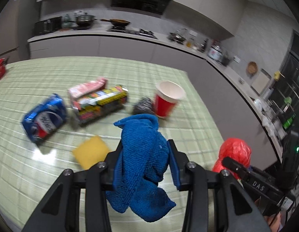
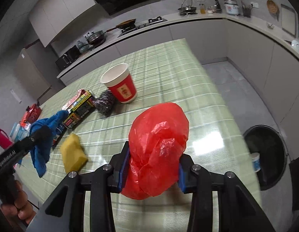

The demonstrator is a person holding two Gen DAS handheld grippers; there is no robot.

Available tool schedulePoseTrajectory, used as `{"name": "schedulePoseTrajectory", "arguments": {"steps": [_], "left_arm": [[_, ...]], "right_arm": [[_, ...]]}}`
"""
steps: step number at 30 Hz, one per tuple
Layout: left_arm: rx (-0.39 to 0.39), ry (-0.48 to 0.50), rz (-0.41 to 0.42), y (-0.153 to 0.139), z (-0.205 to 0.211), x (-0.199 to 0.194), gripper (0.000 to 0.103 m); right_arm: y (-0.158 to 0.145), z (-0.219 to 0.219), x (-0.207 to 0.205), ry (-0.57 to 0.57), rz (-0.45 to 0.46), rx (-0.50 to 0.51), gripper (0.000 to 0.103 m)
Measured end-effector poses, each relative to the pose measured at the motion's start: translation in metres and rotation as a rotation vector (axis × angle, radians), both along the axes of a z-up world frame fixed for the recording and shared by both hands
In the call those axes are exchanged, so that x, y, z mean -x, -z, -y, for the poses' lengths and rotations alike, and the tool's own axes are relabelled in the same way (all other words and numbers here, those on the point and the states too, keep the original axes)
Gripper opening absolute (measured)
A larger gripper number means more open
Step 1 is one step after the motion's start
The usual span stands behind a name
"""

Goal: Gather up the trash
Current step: 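Carry blue cloth and red bag to the black bucket and release both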

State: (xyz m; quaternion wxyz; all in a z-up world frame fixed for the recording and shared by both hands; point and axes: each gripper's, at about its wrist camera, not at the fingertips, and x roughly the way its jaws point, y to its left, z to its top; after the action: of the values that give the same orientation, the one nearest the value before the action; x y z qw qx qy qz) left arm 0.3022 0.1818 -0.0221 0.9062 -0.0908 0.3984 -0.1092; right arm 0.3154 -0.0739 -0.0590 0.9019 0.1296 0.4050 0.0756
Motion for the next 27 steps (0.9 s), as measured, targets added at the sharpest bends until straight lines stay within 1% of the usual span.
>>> {"name": "schedulePoseTrajectory", "arguments": {"steps": [3,7,11,14,18,19,20,22,24,27], "left_arm": [[0.017,0.053,-0.017,0.006,0.028,0.002,0.043],[0.017,0.1,-0.016,0.006,0.068,0.01,0.043],[0.007,0.131,-0.014,0.008,0.108,0.018,0.043],[0.0,0.152,-0.014,0.011,0.148,0.024,0.043],[0.0,0.156,-0.024,0.016,0.212,0.031,0.043],[0.002,0.154,-0.029,0.018,0.234,0.033,0.043],[0.006,0.153,-0.034,0.019,0.245,0.033,0.043],[0.012,0.154,-0.05,0.026,0.281,0.036,0.043],[0.016,0.149,-0.061,0.035,0.313,0.037,0.043],[0.017,0.137,-0.075,0.049,0.341,0.036,0.043]], "right_arm": [[-0.003,0.017,0.009,0.033,-0.005,0.021,0.043],[-0.005,0.044,0.019,0.064,-0.005,0.035,0.043],[-0.005,0.078,0.029,0.08,0.0,0.036,0.043],[-0.003,0.114,0.036,0.085,0.006,0.035,0.043],[0.005,0.178,0.039,0.081,-0.004,0.028,0.043],[0.007,0.194,0.039,0.079,-0.009,0.029,0.043],[0.01,0.216,0.038,0.077,-0.018,0.028,0.043],[0.015,0.257,0.037,0.071,-0.035,0.029,0.043],[0.021,0.289,0.035,0.058,-0.049,0.032,0.043],[0.033,0.323,0.03,0.027,-0.061,0.049,0.043]]}}
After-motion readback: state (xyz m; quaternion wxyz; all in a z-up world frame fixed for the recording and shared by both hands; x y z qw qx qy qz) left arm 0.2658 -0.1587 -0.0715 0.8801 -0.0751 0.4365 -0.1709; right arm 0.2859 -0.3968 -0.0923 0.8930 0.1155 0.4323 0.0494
